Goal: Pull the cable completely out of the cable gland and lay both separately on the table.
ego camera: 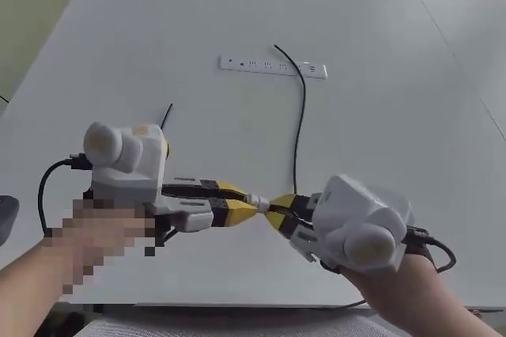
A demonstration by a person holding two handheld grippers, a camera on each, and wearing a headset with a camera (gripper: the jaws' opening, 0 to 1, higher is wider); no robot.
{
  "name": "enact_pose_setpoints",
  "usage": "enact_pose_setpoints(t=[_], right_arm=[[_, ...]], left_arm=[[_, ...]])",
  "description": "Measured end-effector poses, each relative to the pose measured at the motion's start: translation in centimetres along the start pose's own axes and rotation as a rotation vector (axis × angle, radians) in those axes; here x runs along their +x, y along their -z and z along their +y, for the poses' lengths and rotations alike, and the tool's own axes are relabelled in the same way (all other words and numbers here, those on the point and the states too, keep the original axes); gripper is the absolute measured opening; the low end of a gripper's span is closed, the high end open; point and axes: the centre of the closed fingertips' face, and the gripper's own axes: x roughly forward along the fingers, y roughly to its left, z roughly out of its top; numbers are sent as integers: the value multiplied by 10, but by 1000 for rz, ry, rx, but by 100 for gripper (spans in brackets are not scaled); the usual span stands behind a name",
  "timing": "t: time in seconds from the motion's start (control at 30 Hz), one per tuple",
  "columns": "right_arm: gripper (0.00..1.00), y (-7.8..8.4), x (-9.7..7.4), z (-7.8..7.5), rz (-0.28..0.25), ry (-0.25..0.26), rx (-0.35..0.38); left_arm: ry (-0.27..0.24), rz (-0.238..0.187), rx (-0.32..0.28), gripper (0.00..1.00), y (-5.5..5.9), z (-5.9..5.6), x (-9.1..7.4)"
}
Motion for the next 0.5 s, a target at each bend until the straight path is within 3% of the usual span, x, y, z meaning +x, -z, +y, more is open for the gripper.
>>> enact_pose_setpoints(t=[0.2, 0.3, 0.5], right_arm=[[0, 0, -1, -2, 0, 10, -20], [0, 1, -1, -3, -1, 14, -30], [0, 3, -1, -2, -2, 14, -15]], left_arm=[[0, -12, -22, 16, -2, 0, 1], [-5, -10, 27, 16, -1, -2, 0], [-6, -7, 26, 15, -1, -1, 0]])
